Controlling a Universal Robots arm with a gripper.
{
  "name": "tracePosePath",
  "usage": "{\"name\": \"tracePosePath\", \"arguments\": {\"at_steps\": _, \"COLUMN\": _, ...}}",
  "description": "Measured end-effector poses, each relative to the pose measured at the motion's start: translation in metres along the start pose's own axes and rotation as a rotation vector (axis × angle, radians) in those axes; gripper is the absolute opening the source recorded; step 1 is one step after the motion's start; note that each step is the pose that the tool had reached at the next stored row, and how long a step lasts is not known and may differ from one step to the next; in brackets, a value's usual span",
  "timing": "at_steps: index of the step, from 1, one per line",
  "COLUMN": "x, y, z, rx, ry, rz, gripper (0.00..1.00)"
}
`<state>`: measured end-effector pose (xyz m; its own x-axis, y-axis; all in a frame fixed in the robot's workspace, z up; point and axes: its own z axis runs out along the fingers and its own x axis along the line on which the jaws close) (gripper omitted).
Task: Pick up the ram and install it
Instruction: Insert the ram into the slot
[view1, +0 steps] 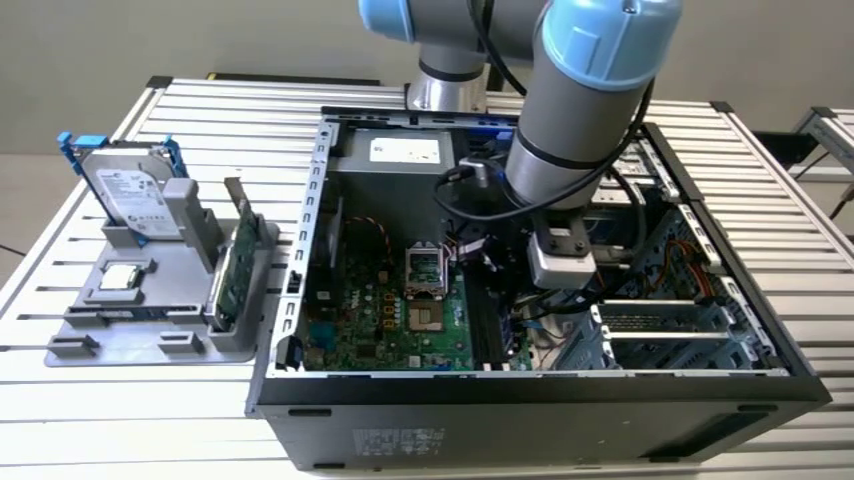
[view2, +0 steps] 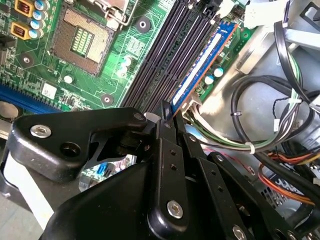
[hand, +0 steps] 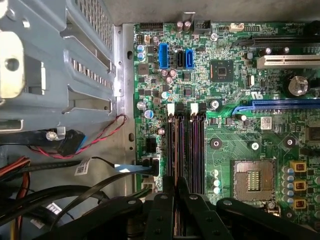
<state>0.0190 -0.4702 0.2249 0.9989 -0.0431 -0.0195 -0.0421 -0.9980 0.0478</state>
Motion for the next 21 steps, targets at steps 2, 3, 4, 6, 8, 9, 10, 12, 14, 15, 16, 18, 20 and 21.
{"name": "tracePosePath", "arguments": {"at_steps": 2, "x": 0.0000, "y": 0.0000, "z": 0.0005, "rx": -0.0003, "ry": -0.0002, "rz": 0.000, "gripper": 0.00}}
{"name": "tracePosePath", "arguments": {"at_steps": 3, "x": 0.0000, "y": 0.0000, "z": 0.0008, "rx": -0.0002, "ry": -0.0002, "rz": 0.000, "gripper": 0.00}}
{"name": "tracePosePath", "arguments": {"at_steps": 4, "x": 0.0000, "y": -0.0001, "z": 0.0011, "rx": 0.0000, "ry": -0.0003, "rz": 0.000, "gripper": 0.00}}
{"name": "tracePosePath", "arguments": {"at_steps": 6, "x": 0.0000, "y": 0.0000, "z": 0.0013, "rx": -0.0003, "ry": -0.0006, "rz": 0.000, "gripper": 0.00}}
{"name": "tracePosePath", "arguments": {"at_steps": 8, "x": 0.0000, "y": -0.0001, "z": 0.0018, "rx": 0.0000, "ry": -0.0006, "rz": 0.000, "gripper": 0.00}}
{"name": "tracePosePath", "arguments": {"at_steps": 9, "x": 0.0001, "y": -0.0001, "z": 0.0022, "rx": 0.0003, "ry": -0.0006, "rz": 0.000, "gripper": 0.00}}
{"name": "tracePosePath", "arguments": {"at_steps": 10, "x": 0.0001, "y": -0.0001, "z": 0.0024, "rx": 0.0000, "ry": -0.0006, "rz": 0.000, "gripper": 0.00}}
{"name": "tracePosePath", "arguments": {"at_steps": 12, "x": 0.0001, "y": -0.0001, "z": 0.0030, "rx": -0.0001, "ry": -0.0006, "rz": 0.000, "gripper": 0.00}}
{"name": "tracePosePath", "arguments": {"at_steps": 14, "x": 0.0001, "y": -0.0002, "z": 0.0038, "rx": 0.0000, "ry": -0.0006, "rz": 0.000, "gripper": 0.00}}
{"name": "tracePosePath", "arguments": {"at_steps": 15, "x": 0.0001, "y": -0.0002, "z": 0.0043, "rx": 0.0000, "ry": -0.0006, "rz": 0.000, "gripper": 0.00}}
{"name": "tracePosePath", "arguments": {"at_steps": 16, "x": 0.0001, "y": -0.0002, "z": 0.0047, "rx": 0.0000, "ry": -0.0006, "rz": 0.000, "gripper": 0.00}}
{"name": "tracePosePath", "arguments": {"at_steps": 18, "x": 0.0001, "y": -0.0002, "z": 0.0055, "rx": -0.0002, "ry": -0.0006, "rz": 0.000, "gripper": 0.00}}
{"name": "tracePosePath", "arguments": {"at_steps": 20, "x": 0.0001, "y": -0.0002, "z": 0.0056, "rx": -0.0004, "ry": -0.0008, "rz": 0.000, "gripper": 0.00}}
{"name": "tracePosePath", "arguments": {"at_steps": 21, "x": 0.0001, "y": -0.0003, "z": 0.0061, "rx": 0.0000, "ry": -0.0007, "rz": 0.000, "gripper": 0.00}}
